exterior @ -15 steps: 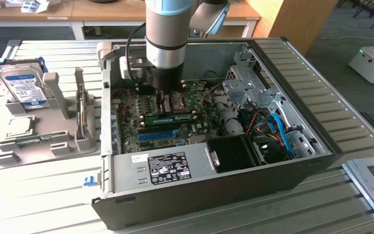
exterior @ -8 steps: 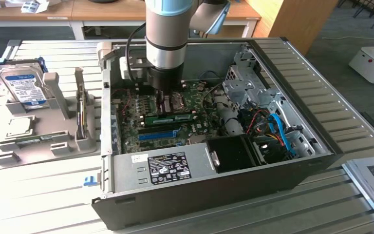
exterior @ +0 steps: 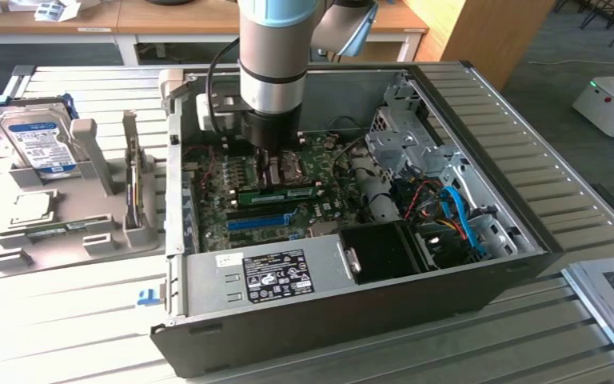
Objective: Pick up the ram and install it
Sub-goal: 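Press down the ram until it locks into place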
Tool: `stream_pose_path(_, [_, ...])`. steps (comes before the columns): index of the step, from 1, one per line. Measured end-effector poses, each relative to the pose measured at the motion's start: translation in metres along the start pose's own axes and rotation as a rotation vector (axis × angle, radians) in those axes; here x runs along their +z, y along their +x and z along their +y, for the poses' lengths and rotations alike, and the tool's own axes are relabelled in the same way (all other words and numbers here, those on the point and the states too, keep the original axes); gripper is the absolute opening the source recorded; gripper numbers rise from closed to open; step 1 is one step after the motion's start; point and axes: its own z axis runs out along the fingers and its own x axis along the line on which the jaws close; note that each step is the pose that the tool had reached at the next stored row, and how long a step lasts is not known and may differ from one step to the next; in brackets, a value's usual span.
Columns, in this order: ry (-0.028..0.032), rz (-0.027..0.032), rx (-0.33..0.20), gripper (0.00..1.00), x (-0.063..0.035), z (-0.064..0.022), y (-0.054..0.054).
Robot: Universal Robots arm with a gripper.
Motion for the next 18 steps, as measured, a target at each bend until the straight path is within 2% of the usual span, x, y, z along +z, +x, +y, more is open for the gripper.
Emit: stream_pose_path(18, [0.0000,-0.0001,0.000,0.10,0.0016,0.0000,0.0002])
